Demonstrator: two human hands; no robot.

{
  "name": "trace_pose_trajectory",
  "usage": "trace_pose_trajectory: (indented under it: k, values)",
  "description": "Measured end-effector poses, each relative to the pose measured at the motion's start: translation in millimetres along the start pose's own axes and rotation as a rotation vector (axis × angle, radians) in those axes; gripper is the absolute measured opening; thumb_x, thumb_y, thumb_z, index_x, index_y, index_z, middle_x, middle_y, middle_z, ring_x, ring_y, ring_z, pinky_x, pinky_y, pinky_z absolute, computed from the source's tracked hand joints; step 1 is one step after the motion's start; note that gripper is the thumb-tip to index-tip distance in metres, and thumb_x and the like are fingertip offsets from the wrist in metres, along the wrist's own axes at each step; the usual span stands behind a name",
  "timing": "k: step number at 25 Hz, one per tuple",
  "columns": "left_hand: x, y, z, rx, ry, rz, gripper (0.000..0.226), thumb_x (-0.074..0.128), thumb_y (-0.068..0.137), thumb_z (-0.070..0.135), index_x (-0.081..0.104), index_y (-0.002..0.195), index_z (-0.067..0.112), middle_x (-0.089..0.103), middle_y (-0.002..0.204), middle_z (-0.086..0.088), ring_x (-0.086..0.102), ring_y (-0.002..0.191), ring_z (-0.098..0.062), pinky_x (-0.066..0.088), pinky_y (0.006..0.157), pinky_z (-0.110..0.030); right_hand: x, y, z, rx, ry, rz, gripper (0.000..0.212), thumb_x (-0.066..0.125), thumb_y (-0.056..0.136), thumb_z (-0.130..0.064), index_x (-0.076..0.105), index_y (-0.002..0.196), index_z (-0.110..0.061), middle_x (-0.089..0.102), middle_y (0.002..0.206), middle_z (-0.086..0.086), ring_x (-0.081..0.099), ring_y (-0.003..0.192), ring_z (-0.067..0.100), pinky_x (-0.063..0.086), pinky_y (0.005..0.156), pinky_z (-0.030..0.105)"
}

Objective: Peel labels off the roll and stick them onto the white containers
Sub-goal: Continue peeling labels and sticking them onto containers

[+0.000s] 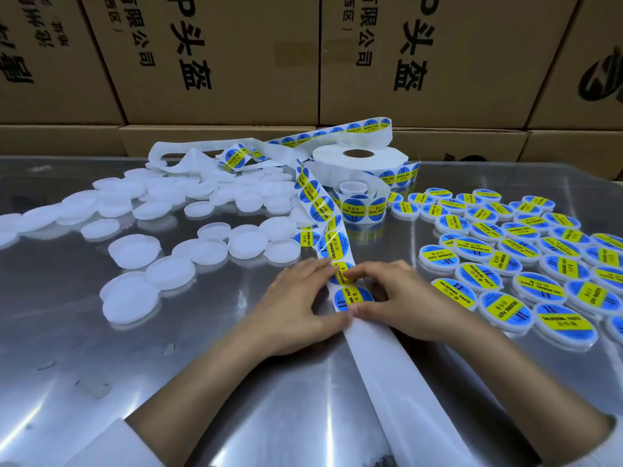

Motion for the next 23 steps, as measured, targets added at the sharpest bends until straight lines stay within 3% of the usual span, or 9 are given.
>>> trace_pose_trajectory:
  k: [2, 5, 9, 12, 14, 16, 19, 21, 23]
  values:
    - [-8, 1, -9, -0.061, -0.041, 0.141, 0.067, 0.055, 0.085, 0.047, 0.037, 0.143, 0.020, 0.033, 0.151, 0.004, 0.026, 0.138, -0.010, 0.019, 0.111, -0.021, 2, 2, 3, -0.001, 0.010, 0.058, 0.045, 0.070, 0.080, -0.040, 0.055, 0.122, -0.035, 0.053, 0.102, -0.023, 0.034, 0.104, 0.002, 0.036, 0.089, 0.021]
    - [-14, -3, -23, -0.218, 0.104, 0.197, 0.060, 0.051, 0.091, 0.045, 0.038, 0.140, 0.012, 0.039, 0.146, -0.006, 0.032, 0.134, -0.019, 0.023, 0.106, -0.025, 5, 4, 3, -0.010, -0.017, 0.061, 0.045, 0.068, 0.081, -0.043, 0.055, 0.124, -0.035, 0.051, 0.113, -0.024, 0.032, 0.110, 0.003, 0.034, 0.097, 0.024]
    - [-19, -6, -18, -0.181, 0.158, 0.194, 0.036, 0.053, 0.089, 0.043, 0.061, 0.113, 0.018, 0.058, 0.109, 0.002, 0.051, 0.105, -0.017, 0.037, 0.088, -0.027, 7, 5, 5, 0.001, -0.060, 0.009, 0.053, 0.062, 0.085, -0.046, 0.045, 0.135, -0.038, 0.040, 0.138, -0.026, 0.025, 0.124, 0.004, 0.026, 0.108, 0.028]
    - [-28, -10, -7, -0.153, 0.151, 0.274, 0.020, 0.058, 0.086, 0.042, 0.067, 0.081, 0.025, 0.058, 0.075, 0.012, 0.054, 0.076, -0.012, 0.034, 0.089, -0.026, 6, 6, 5, 0.001, -0.064, 0.011, 0.053, 0.062, 0.084, -0.047, 0.046, 0.134, -0.037, 0.043, 0.136, -0.024, 0.026, 0.121, 0.005, 0.028, 0.107, 0.029]
    - [-30, -13, -3, -0.158, 0.130, 0.321, 0.022, 0.057, 0.085, 0.044, 0.067, 0.076, 0.027, 0.061, 0.067, 0.012, 0.054, 0.069, -0.011, 0.037, 0.082, -0.025, 6, 7, 4, -0.001, -0.067, 0.023, 0.052, 0.063, 0.084, -0.046, 0.047, 0.133, -0.036, 0.045, 0.134, -0.022, 0.027, 0.118, 0.005, 0.029, 0.106, 0.031]
    - [-27, -13, 1, -0.076, 0.044, 0.340, 0.019, 0.059, 0.084, 0.043, 0.069, 0.093, 0.030, 0.068, 0.084, 0.014, 0.059, 0.084, -0.009, 0.040, 0.074, -0.023, 7, 8, 5, 0.001, -0.076, 0.037, 0.050, 0.063, 0.083, -0.046, 0.049, 0.130, -0.035, 0.048, 0.130, -0.021, 0.029, 0.117, 0.007, 0.031, 0.105, 0.034]
    - [-14, -9, 4, 0.007, -0.030, 0.237, 0.047, 0.063, 0.086, 0.041, 0.056, 0.129, 0.022, 0.058, 0.128, 0.010, 0.050, 0.119, -0.006, 0.033, 0.096, -0.016, 7, 8, 4, 0.001, -0.074, 0.056, 0.048, 0.064, 0.083, -0.046, 0.052, 0.127, -0.035, 0.046, 0.108, -0.025, 0.031, 0.110, 0.008, 0.033, 0.103, 0.036]
    - [-6, -5, 1, 0.005, -0.027, 0.157, 0.057, 0.061, 0.087, 0.042, 0.045, 0.138, 0.021, 0.050, 0.138, 0.010, 0.044, 0.128, -0.008, 0.032, 0.105, -0.021, 7, 10, 1, 0.000, -0.079, 0.083, 0.046, 0.064, 0.083, -0.046, 0.053, 0.126, -0.035, 0.040, 0.093, -0.027, 0.031, 0.104, 0.008, 0.034, 0.101, 0.037]
    - [-2, -3, -2, -0.002, -0.049, 0.115, 0.058, 0.060, 0.087, 0.042, 0.044, 0.139, 0.022, 0.051, 0.137, 0.010, 0.044, 0.127, -0.008, 0.036, 0.105, -0.029, 7, 11, 0, 0.010, -0.073, 0.116, 0.043, 0.065, 0.084, -0.043, 0.055, 0.125, -0.034, 0.042, 0.096, -0.024, 0.036, 0.106, 0.011, 0.035, 0.100, 0.039]
Point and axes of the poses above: each hand's wrist, its own y-axis towards the middle knuckle, its own x-axis out of the palm, z = x × y, the point moved 2 cm from there along y, towards the middle knuckle
